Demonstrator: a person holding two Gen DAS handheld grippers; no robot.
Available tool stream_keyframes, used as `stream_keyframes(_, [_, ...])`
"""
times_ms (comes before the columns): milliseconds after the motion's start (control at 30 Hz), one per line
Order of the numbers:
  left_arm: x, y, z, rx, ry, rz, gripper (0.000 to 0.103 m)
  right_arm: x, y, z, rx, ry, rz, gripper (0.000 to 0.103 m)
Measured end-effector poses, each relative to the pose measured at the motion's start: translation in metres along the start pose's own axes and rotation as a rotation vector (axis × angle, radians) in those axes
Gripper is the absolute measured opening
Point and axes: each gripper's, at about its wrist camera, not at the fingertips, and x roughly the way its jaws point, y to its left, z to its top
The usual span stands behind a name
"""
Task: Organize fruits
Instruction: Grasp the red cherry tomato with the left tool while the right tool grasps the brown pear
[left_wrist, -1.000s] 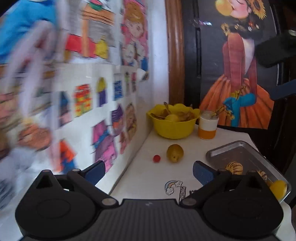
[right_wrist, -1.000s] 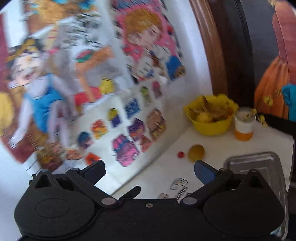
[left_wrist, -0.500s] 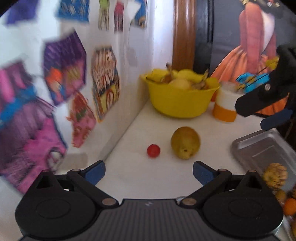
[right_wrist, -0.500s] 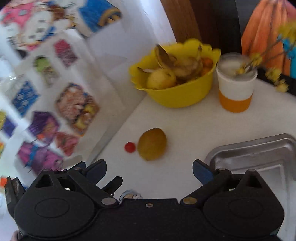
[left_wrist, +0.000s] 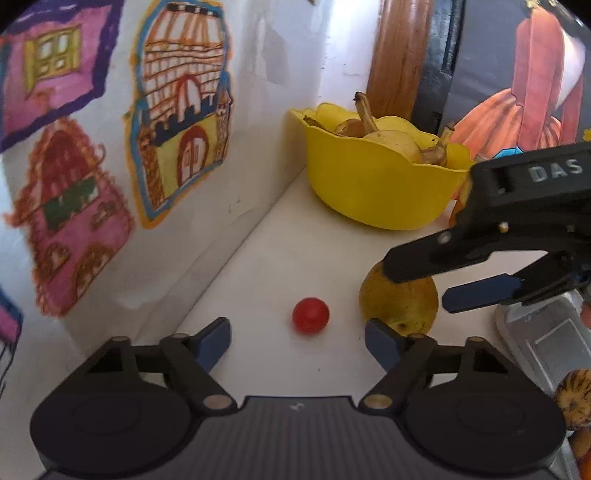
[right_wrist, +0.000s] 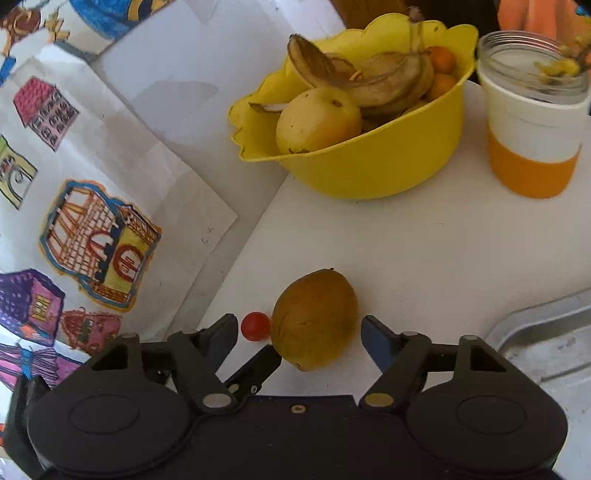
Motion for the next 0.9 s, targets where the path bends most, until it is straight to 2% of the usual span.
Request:
stream_keyframes(167, [0.006, 0.0, 0.003, 0.006, -0.009, -0.017, 0.066, 0.01, 0.004, 0.002, -0.024, 0.002, -0.024, 0.073])
stream_keyframes(300, [0.01, -0.005, 0.004, 0.041, -0.015, -0.009, 0.055, 0.015, 0.003, 0.002, -0.036, 0.015, -0.048, 0.065])
stream_keyframes(333, [0.011, -0.007, 0.004, 0.057, -0.015, -0.007, 0.051, 0.016, 0.003, 0.003, -0.039, 0.015, -0.051, 0.065])
stream_keyframes(467, [0.013, -0.011, 0.005, 0.078, -0.018, 0.002, 0.044, 0.024, 0.001, 0.005, -0.041, 0.034, -0.051, 0.064])
stream_keyframes(533, [0.013, -0.012, 0.005, 0.082, -0.014, 0.002, 0.035, 0.026, -0.001, 0.004, -0.042, 0.034, -0.048, 0.06])
stream_keyframes(633, [0.014, -0.013, 0.006, 0.084, -0.01, 0.004, 0.024, 0.027, -0.003, 0.004, -0.035, 0.032, -0.035, 0.059])
stream_keyframes(900, [0.008, -0.012, 0.004, 0.055, 0.003, -0.02, 0.022, 0.018, -0.009, -0.004, -0.048, 0.027, -0.022, 0.059])
